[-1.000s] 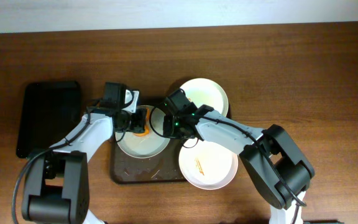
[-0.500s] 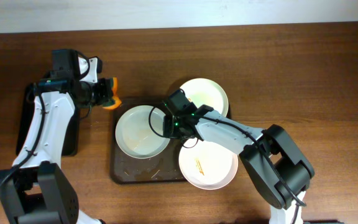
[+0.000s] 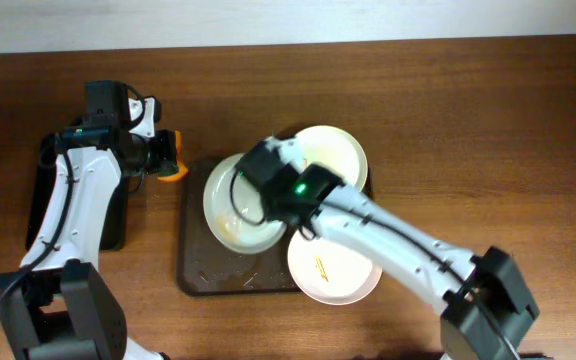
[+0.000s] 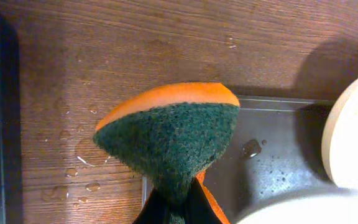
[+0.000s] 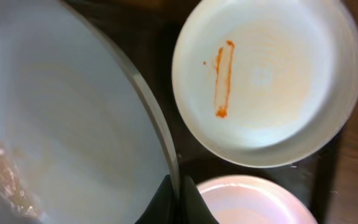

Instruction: Clean dirty plates on tray and stack at the side

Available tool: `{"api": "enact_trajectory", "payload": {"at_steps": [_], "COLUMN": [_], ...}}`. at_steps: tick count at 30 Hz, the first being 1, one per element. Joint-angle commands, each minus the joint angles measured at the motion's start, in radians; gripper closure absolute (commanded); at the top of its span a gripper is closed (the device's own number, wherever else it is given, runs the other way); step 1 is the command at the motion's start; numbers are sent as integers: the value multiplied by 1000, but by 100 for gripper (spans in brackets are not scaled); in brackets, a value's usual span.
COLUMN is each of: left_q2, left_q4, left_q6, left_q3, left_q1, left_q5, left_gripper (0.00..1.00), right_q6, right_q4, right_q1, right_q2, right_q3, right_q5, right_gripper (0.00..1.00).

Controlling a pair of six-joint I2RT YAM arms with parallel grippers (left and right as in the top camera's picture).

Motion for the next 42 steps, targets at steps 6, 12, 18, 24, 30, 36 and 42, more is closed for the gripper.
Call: {"api": "enact_trajectory", "payload": {"at_steps": [6, 12, 18, 24, 30, 36, 42], "left_q2": [-13, -13, -13, -13, -13, -13, -13], "left_q4": [-2, -6, -7, -17, -17, -17, -17], "left_q6": [15, 15, 11, 9, 9, 9, 9], "left_q3": [10, 10, 10, 10, 10, 10, 10], "left_q1": [3, 3, 3, -17, -21, -21, -21], "left_q5": [-23, -23, -22, -8, -8, -8, -8], "left_gripper": [100, 100, 100, 100, 100, 100, 100], "right_q6": [-6, -6, 4, -54, -214, -234, -277], "right_q4": [-45, -74, -66, -109, -297, -40, 149], "right_q1": [288, 280, 176, -283, -887, -1175, -1183], "right_q2": [-19, -19, -21, -162, -214, -213, -208], "right_q3": [18, 18, 21, 21, -60, -414, -539], "right_q5": [783, 882, 453, -317, -391, -420, -537], "right_gripper": [96, 96, 96, 96, 96, 96, 53]}}
